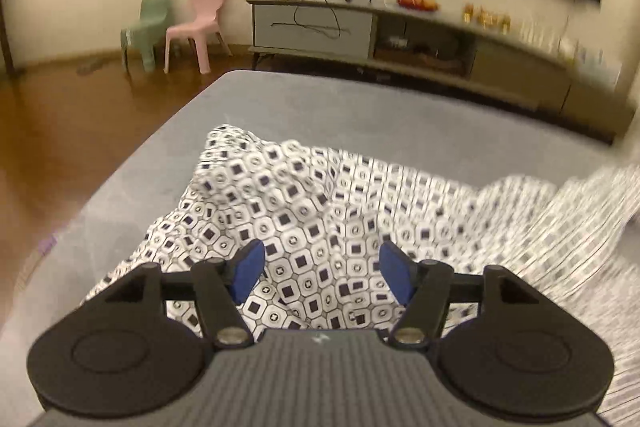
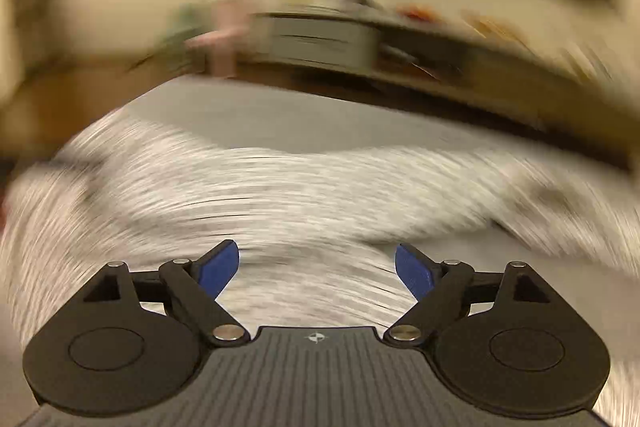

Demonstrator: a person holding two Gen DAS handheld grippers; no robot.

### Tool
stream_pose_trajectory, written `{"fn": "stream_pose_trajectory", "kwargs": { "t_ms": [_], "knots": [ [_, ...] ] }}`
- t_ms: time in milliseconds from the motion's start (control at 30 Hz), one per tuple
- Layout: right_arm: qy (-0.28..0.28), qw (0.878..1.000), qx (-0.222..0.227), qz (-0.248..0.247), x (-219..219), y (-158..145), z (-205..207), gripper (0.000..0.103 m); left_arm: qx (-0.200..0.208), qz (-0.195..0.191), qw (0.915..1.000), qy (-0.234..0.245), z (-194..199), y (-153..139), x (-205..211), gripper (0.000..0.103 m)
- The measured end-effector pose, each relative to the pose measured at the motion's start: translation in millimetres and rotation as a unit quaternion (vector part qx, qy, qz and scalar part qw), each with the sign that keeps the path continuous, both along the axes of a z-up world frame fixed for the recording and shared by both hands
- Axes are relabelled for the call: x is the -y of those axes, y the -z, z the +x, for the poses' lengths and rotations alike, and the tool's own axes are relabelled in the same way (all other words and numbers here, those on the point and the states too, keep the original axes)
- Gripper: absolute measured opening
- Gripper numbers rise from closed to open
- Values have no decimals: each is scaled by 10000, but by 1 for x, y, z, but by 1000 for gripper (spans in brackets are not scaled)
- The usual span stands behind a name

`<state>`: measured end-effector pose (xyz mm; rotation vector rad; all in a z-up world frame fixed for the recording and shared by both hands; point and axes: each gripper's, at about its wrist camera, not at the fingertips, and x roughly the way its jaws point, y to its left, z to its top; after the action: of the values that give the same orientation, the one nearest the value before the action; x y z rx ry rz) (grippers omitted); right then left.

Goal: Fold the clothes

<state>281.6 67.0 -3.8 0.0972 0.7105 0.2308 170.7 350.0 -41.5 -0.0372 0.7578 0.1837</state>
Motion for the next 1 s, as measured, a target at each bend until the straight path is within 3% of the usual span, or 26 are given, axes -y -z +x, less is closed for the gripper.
{"fn": "stream_pose_trajectory", "kwargs": {
  "t_ms": [67,133,267,433,500,533,600,667,733,800,833,900,933,967,1000],
  "knots": [
    [936,9931,-274,656,61,10,16,88,-115,129,9998,-26,6,7,4,48],
    [1642,9783,-428,1187,113,19,32,88,-74,-200,9996,-182,5,5,-9,7],
    [2287,9518,-501,1982,168,28,71,90,7,-856,9951,-493,4,-1,-36,2],
    [2553,9314,-994,2397,178,45,139,88,540,-1707,9815,-678,-8,-20,-68,1],
    [2778,9219,-1307,2365,178,62,161,47,796,-1921,9763,-601,-10,-27,-78,1],
    [2825,9221,-1384,2252,178,66,167,15,900,-2012,9737,-577,-11,-30,-83,1],
    [2831,9273,-1122,2177,178,59,160,2,1044,-2265,9664,-629,-14,-33,-96,1],
    [2662,9339,-578,2316,180,34,126,1,1062,-2606,9566,-753,-23,-35,-111,1],
    [2350,9452,-65,2267,171,9,53,1,1067,-2932,9460,-880,-32,-37,-127,1],
    [2045,9578,275,2002,157,-4,-24,1,887,-3046,9423,-1072,-41,-34,-139,1],
    [1912,9659,304,1720,148,-1,-61,1,723,-3033,9425,-1199,-44,-30,-144,1],
    [1756,9747,-44,1383,144,22,-111,2,402,-2997,9422,-1445,-49,-22,-154,2],
    [1757,9758,-276,1274,147,37,-128,12,305,-2918,9441,-1501,-50,-20,-156,2],
    [1757,9762,-509,1164,150,51,-145,31,261,-2814,9466,-1554,-53,-19,-156,2],
    [1835,9748,-672,1079,156,61,-156,37,217,-2710,9488,-1607,-55,-18,-157,3]
  ]
}}
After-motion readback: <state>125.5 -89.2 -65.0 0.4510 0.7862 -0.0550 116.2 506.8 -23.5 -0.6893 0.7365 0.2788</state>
